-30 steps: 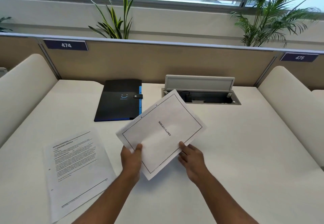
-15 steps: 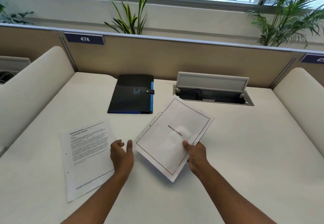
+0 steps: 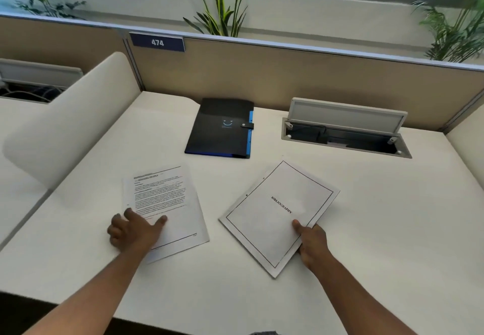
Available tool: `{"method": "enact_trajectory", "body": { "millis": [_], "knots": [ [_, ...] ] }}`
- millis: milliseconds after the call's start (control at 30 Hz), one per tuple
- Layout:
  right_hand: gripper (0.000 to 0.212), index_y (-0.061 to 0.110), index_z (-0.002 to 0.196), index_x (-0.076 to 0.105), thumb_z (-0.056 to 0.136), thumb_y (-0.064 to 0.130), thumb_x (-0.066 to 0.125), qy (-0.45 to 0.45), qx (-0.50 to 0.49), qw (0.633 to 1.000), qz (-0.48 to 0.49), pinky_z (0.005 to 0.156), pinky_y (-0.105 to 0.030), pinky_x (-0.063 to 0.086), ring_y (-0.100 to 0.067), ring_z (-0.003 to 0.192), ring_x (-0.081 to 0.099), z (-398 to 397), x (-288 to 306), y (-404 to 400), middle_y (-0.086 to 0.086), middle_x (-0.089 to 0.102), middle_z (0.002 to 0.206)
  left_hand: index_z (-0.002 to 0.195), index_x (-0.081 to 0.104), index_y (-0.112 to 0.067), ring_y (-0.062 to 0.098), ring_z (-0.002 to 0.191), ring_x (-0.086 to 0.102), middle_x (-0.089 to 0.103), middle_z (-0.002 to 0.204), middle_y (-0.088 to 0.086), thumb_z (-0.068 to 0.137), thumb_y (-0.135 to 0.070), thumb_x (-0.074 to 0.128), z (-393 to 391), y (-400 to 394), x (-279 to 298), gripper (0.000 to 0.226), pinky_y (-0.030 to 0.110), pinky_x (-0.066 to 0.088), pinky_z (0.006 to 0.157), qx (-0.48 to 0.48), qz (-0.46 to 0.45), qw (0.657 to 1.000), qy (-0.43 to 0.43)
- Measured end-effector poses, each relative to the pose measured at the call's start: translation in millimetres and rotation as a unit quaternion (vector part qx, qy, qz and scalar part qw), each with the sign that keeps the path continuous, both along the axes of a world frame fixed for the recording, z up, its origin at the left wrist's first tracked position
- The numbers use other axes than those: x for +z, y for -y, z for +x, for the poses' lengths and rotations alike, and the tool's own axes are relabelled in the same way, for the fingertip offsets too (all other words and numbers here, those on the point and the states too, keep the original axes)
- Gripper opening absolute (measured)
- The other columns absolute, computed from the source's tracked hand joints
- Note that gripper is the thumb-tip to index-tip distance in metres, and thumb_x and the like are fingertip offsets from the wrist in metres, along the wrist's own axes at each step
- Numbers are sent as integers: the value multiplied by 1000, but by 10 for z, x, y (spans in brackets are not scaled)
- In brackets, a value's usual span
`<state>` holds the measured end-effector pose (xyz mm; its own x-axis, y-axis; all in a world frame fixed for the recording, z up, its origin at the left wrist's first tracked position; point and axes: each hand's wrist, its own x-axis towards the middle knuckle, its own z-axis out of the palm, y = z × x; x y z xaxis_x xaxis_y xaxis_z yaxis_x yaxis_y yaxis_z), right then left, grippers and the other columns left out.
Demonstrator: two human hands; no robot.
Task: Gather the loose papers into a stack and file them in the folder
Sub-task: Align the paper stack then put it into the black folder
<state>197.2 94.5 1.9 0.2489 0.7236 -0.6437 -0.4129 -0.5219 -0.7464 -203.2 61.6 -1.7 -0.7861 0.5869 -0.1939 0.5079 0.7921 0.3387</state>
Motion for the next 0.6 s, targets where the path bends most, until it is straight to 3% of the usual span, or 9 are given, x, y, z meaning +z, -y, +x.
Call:
{"method": "enact_trajectory", "body": {
  "millis": [67, 167, 367, 433, 500, 600],
  "knots": [
    [23, 13, 113, 66, 96, -2, 68, 1, 1, 1000, 5, 72, -40, 58, -29, 88, 71, 24, -14, 17, -10, 74, 102, 143, 31, -11, 39, 129, 29, 29, 144, 18, 63, -59, 82, -26, -43, 46, 106, 54, 35, 104, -15, 0, 1000, 4],
    [23, 13, 112, 67, 95, -2, 68, -6, 4, 1000, 13, 68, -37, 57, -28, 88, 72, 43, -15, 24, -9, 76, 102, 147, 24, -17, 38, 131, 31, 30, 144, 18, 61, -47, 88, -18, -111, 68, 112, 54, 40, 101, -39, 23, 997, 56],
    [43, 6, 136, 61, 95, -4, 65, -89, 7, 996, 28, 98, -49, 53, -34, 112, 69, 176, -20, 51, -16, 72, 126, 152, 10, -29, 37, 123, 51, 48, 142, 18, 69, -18, 87, 258, -210, 67, 113, 43, 43, 98, -146, 100, 972, 155],
    [44, 7, 137, 62, 95, -2, 66, -110, 11, 994, 24, 100, -51, 52, -36, 120, 67, 243, -29, 88, -16, 71, 131, 153, 9, -31, 36, 124, 52, 49, 143, 16, 72, -15, 85, 404, -220, 64, 112, 43, 43, 100, -155, 112, 963, 191],
    [42, 9, 136, 64, 95, 1, 66, -114, 19, 993, 20, 99, -50, 54, -35, 120, 68, 297, -27, 132, -14, 73, 130, 153, 11, -28, 35, 126, 52, 49, 144, 15, 72, -17, 85, 530, -227, 52, 110, 43, 42, 103, -155, 109, 959, 209],
    [38, 11, 132, 67, 95, 3, 66, -111, 33, 993, 19, 88, -46, 59, -32, 112, 73, 357, -14, 202, -13, 75, 126, 146, 30, -22, 31, 119, 57, 55, 138, 11, 72, -19, 85, 699, -231, 35, 93, 43, 46, 101, -175, 112, 949, 237]
  ]
}}
